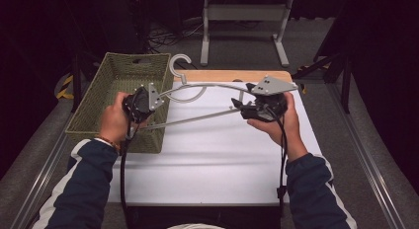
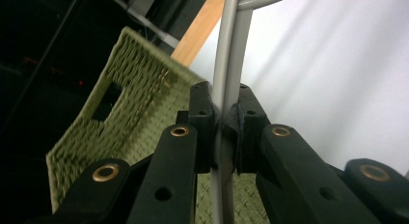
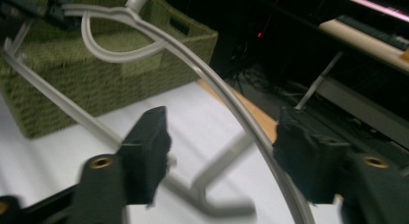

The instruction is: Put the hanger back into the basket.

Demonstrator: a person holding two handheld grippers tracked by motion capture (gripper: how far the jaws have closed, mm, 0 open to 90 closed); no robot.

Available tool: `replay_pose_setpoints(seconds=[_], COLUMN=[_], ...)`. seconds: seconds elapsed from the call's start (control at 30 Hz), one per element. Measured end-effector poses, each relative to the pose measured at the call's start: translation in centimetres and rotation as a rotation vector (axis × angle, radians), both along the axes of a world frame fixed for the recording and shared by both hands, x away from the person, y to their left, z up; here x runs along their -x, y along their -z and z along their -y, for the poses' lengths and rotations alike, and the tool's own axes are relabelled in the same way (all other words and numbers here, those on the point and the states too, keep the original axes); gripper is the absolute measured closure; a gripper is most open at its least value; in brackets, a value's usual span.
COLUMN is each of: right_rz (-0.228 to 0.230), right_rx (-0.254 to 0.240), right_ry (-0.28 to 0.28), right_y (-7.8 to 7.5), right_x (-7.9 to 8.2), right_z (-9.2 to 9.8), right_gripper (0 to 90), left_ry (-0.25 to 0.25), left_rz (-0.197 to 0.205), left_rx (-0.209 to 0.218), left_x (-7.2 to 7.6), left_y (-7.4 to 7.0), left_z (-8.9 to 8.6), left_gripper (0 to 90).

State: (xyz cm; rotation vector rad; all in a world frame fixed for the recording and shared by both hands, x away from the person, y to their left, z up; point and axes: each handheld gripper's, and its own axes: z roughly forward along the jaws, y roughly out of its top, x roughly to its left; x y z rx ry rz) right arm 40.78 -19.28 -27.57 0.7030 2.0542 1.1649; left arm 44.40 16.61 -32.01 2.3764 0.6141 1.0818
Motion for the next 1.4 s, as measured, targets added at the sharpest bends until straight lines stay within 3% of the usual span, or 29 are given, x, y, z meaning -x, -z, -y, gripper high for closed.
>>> replay_pose_setpoints(seconds=[0.1,0.13,0.2,0.3,0.5,0.7,0.87,0.9,0.97,1.03,1.1,1.17,1.2,1.4], right_rz=[0.025,0.021,0.025,-0.017,-0.094,-0.161,-0.204,-0.215,-0.228,-0.247,-0.258,-0.27,-0.279,-0.303], right_rx=[-0.083,-0.094,-0.101,-0.099,-0.103,-0.061,-0.017,-0.007,0.007,0.01,0.017,0.024,0.03,0.059], right_ry=[0.014,0.019,0.023,0.041,0.062,0.076,0.072,0.068,0.07,0.068,0.067,0.062,0.062,0.046], right_y=[-0.1,0.1,0.3,1.9,4.5,7.5,9.1,9.4,9.9,10.2,10.6,10.9,11.1,11.8], right_x=[1.0,1.2,1.3,1.5,1.2,1.4,1.4,1.4,1.4,1.3,1.3,1.3,1.3,1.2], right_z=[2.0,2.5,2.9,4.3,5.8,6.6,6.5,6.5,6.4,6.5,6.5,6.4,6.3,5.9], right_gripper=[31.3,31.2,31.1,30.6,30.0,29.4,29.0,28.8,28.7,28.6,28.6,28.5,28.5,28.3], left_ry=[-0.037,-0.037,-0.059,-0.096,-0.141,-0.209,-0.28,-0.3,-0.308,-0.336,-0.346,-0.354,-0.363,-0.411], left_rz=[-0.01,-0.01,-0.015,-0.01,-0.009,-0.031,-0.073,-0.074,-0.084,-0.066,-0.093,-0.094,-0.115,-0.141], left_rx=[0.046,0.046,0.088,0.157,0.197,0.262,0.313,0.347,0.37,0.326,0.32,0.323,0.368,0.38], left_x=[-0.4,-0.4,-0.6,-0.8,-1.2,-1.8,-2.5,-2.6,-2.8,-3.1,-3.5,-3.8,-4.3,-5.2], left_y=[-0.1,-0.1,-0.2,-0.2,0.0,0.6,1.7,1.8,1.7,1.7,1.9,2.1,2.5,3.2], left_z=[-2.0,-2.0,-3.1,-4.7,-6.6,-9.2,-11.4,-11.8,-12.3,-12.3,-12.4,-12.4,-12.6,-12.9], left_gripper=[81.8,81.7,81.8,81.9,81.9,81.9,81.9,81.9,81.8,81.8,81.7,81.7,81.6,81.6])
